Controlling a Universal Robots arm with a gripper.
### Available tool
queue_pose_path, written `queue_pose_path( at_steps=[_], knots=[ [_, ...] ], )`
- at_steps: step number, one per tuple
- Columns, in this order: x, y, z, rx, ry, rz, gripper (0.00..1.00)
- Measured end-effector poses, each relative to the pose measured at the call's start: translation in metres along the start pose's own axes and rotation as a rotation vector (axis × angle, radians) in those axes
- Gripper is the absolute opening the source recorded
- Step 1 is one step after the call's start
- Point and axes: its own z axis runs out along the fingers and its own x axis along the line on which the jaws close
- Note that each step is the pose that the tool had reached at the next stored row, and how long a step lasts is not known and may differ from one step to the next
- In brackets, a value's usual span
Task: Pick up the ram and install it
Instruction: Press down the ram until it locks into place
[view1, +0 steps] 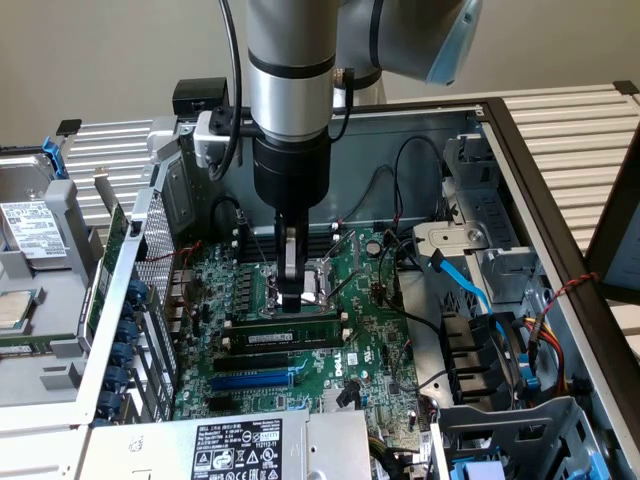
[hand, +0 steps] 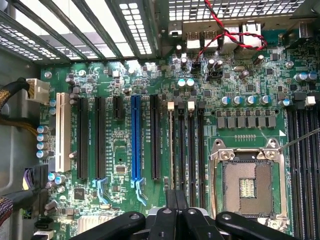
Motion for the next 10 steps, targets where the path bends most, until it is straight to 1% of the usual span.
queue_pose_path(
  at_steps=[10],
  knots=[
    [-0.0001,0.0001,0.0014,0.0001,-0.0001,0.0,0.11]
  ],
)
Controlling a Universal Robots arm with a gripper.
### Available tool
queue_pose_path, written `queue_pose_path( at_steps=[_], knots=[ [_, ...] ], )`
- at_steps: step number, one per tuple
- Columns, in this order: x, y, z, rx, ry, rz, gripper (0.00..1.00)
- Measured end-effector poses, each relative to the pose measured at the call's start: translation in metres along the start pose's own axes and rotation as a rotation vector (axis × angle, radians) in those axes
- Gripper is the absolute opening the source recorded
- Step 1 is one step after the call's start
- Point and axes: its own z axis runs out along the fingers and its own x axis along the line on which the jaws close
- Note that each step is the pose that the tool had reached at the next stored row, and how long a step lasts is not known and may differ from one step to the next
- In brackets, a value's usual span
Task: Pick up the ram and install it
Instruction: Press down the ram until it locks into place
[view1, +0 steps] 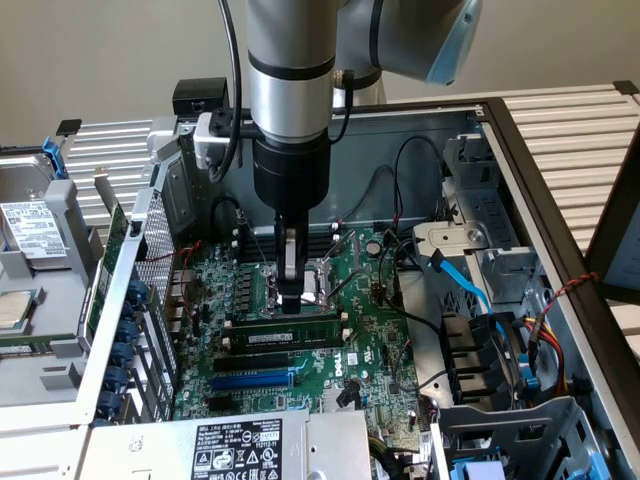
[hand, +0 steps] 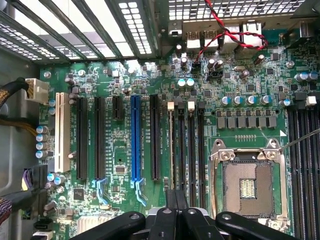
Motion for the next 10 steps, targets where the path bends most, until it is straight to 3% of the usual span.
queue_pose_path(
  at_steps=[10],
  knots=[
    [-0.0002,0.0007,0.0029,0.0,0.0,0.0,0.11]
  ],
)
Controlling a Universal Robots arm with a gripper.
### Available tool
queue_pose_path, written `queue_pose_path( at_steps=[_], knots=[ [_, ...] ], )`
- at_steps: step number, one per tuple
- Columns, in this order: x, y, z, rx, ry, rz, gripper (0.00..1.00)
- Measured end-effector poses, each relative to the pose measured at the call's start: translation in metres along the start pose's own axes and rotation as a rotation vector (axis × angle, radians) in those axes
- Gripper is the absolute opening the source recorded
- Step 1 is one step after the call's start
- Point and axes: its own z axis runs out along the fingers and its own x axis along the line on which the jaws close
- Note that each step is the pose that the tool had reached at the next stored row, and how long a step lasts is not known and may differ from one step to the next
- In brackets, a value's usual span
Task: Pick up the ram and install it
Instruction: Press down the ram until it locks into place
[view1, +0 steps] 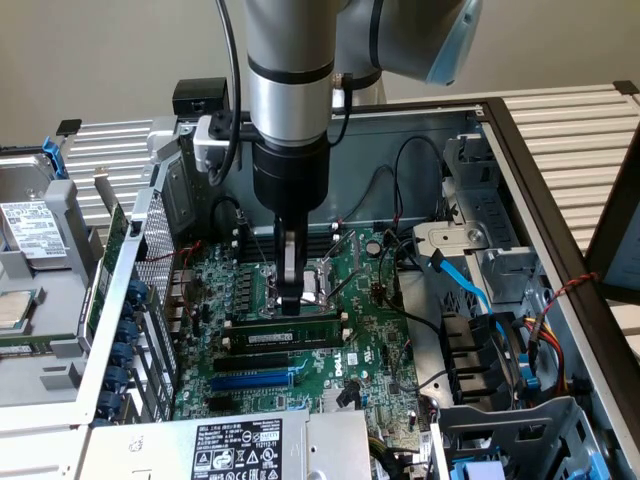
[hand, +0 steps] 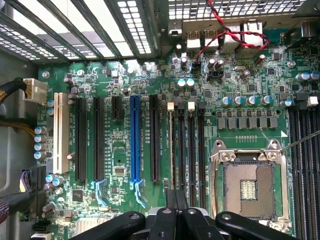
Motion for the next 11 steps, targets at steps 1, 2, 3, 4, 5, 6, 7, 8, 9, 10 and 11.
queue_pose_path(
  at_steps=[1,2,3,4,5,6,7,8,9,10,11],
  knots=[
    [0.0,0.0,0.0006,-0.0001,0.0001,0.0,0.11],
    [0.0,0.0001,0.001,0.0,0.0001,0.0,0.11],
    [0.0,0.0001,0.001,-0.0001,0.0003,0.0,0.11],
    [0.0,0.0001,0.001,-0.0001,0.0003,0.0,0.11],
    [0.0,0.0001,0.001,-0.0002,0.0004,0.0,0.11],
    [0.0,0.0001,0.0011,-0.0001,0.0002,0.0,0.11],
    [0.0,0.0001,0.0011,-0.0001,0.0002,0.0,0.11],
    [0.0,0.0001,0.0011,0.0002,0.0002,0.0,0.11],
    [0.0,0.0001,0.0013,0.0005,0.0002,0.0,0.11],
    [-0.0001,0.0001,0.0015,0.0013,0.0,0.0,0.11],
    [-0.0001,0.0001,0.0016,0.0019,0.0,0.0,0.11]
  ],
)
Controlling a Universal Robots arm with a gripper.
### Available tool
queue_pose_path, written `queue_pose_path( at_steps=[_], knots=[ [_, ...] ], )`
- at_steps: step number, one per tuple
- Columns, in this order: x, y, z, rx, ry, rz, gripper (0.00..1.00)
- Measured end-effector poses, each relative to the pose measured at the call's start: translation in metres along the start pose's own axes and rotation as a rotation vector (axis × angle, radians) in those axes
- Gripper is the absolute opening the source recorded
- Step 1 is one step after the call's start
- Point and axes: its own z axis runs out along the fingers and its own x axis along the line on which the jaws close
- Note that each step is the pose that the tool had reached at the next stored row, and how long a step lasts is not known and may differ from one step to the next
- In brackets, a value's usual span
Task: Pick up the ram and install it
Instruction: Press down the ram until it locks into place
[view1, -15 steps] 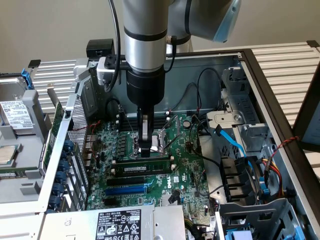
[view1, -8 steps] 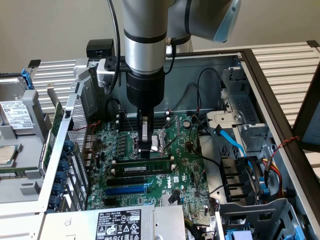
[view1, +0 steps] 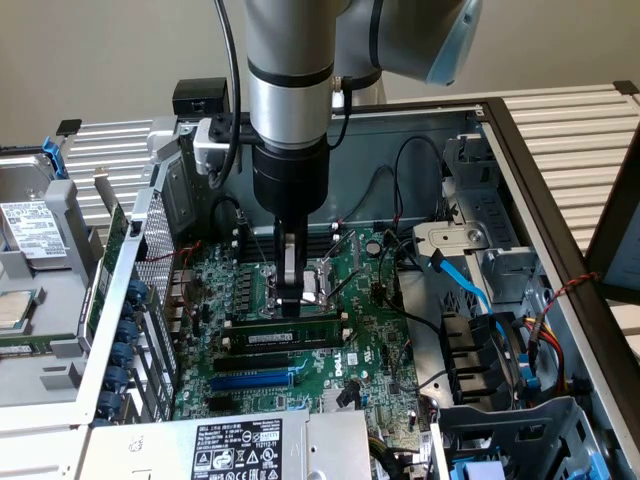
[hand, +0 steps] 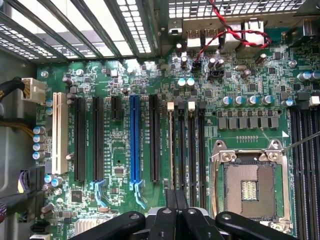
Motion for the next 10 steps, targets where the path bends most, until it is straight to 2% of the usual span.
queue_pose_path(
  at_steps=[5,10],
  knots=[
    [-0.0001,-0.0001,0.0015,0.0041,-0.0003,0.0,0.11],
    [-0.0002,-0.0001,0.002,0.0051,-0.0003,0.0,0.11]
  ],
)
